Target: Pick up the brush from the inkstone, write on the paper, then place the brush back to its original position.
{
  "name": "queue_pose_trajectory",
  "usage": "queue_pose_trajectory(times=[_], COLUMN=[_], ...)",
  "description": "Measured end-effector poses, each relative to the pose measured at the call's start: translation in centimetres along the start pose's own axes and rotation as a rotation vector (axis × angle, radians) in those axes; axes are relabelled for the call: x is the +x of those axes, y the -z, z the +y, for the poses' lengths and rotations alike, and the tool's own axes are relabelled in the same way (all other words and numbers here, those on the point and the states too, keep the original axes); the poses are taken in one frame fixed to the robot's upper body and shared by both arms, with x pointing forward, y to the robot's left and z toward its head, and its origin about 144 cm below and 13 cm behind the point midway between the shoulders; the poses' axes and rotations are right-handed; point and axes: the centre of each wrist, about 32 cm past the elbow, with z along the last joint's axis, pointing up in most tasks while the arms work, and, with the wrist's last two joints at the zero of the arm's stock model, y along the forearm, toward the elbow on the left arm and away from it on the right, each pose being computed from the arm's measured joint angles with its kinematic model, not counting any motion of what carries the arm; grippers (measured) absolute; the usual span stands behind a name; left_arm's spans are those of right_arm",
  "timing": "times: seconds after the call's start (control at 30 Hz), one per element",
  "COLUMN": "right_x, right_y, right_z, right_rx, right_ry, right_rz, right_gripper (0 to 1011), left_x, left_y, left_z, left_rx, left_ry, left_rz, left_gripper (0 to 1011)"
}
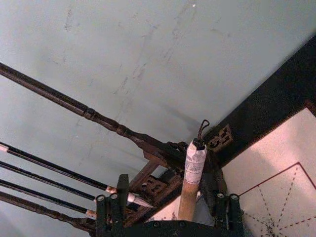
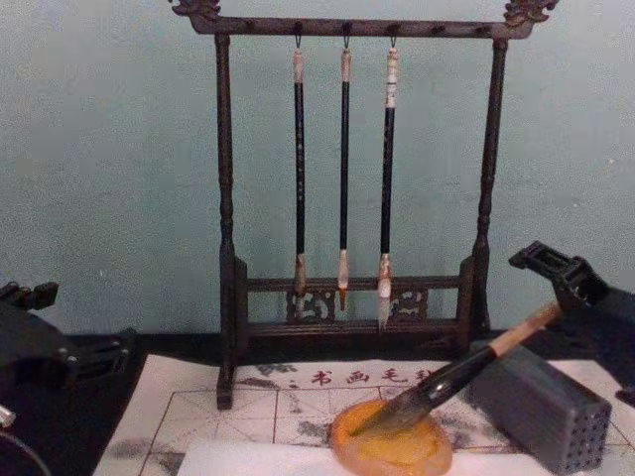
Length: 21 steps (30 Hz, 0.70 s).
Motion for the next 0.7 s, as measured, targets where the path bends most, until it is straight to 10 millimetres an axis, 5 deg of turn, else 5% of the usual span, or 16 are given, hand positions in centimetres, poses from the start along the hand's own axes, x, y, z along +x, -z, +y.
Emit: queue_pose_trajectory(times=[0.1,0.7], right_x=[0.0,0.12], right_y=[0.0,-0.12], right_z=[0.0,-0.51], right_rx=[0.0,-0.008], right_ry=[0.0,-0.001], right_rz=[0.0,0.007], right_gripper=[1000,1002], left_x=[0.0,0.0], left_y=[0.0,0.0], left_z=[0.0,0.0], left_rx=[0.0,0.0], left_ry=[0.0,0.0], left_rz=[0.0,0.0], left_gripper=[1001,1001])
